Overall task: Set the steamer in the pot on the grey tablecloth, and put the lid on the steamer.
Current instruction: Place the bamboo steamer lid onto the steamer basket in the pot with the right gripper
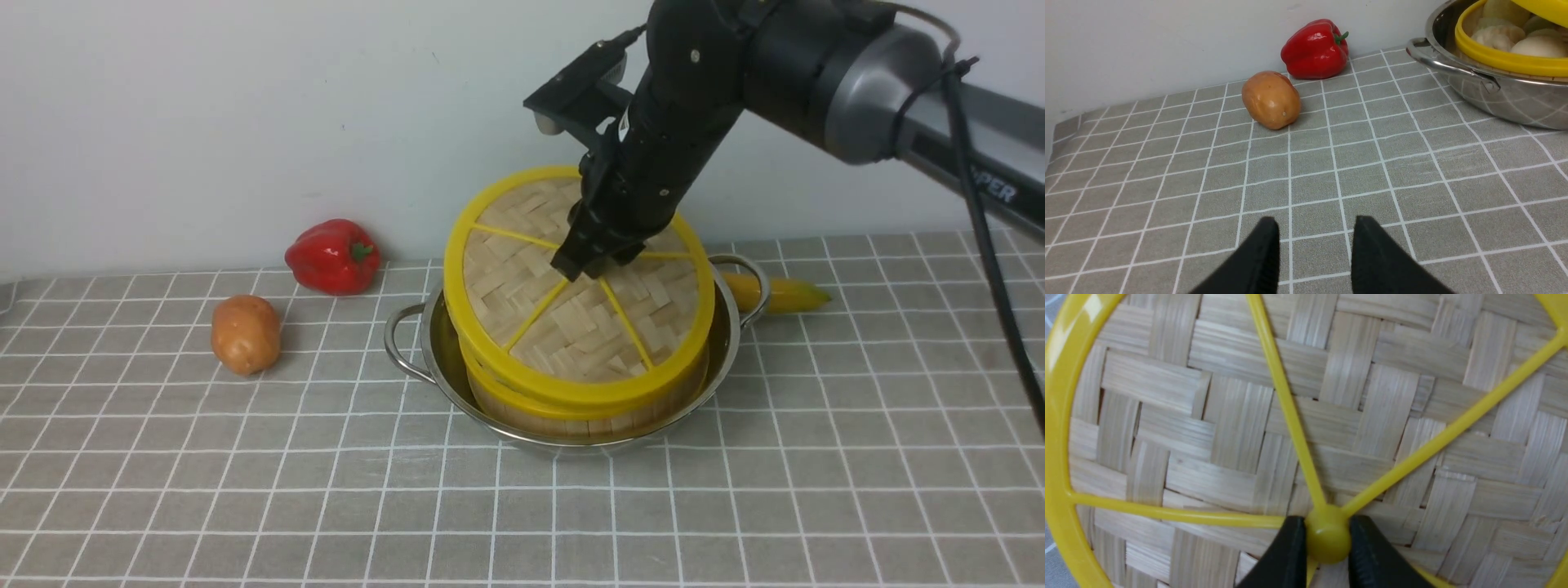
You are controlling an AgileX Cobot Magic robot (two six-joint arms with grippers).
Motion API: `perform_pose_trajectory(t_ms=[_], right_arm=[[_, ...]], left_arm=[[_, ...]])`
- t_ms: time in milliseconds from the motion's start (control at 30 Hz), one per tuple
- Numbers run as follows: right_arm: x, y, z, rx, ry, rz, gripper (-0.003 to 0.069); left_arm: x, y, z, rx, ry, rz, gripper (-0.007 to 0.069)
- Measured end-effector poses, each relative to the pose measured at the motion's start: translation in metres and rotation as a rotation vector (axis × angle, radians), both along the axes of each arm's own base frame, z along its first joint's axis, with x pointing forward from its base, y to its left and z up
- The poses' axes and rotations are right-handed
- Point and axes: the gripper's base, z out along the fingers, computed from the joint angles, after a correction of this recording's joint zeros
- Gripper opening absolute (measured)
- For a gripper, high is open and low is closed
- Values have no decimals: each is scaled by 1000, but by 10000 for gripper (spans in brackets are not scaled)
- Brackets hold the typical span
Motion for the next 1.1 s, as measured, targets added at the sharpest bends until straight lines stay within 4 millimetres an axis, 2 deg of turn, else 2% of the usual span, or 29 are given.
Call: perform_pose_trajectory(t_ms=[367, 633, 1100], right_arm=[[2, 1, -1, 6, -21, 11, 147], [9, 5, -20, -11, -7, 26, 147], [12, 7, -21, -24, -55, 88, 147]], left_arm=[[0, 0, 0, 0, 0, 0, 243], [0, 0, 0, 0, 0, 0, 243], [0, 0, 0, 0, 0, 0, 243]])
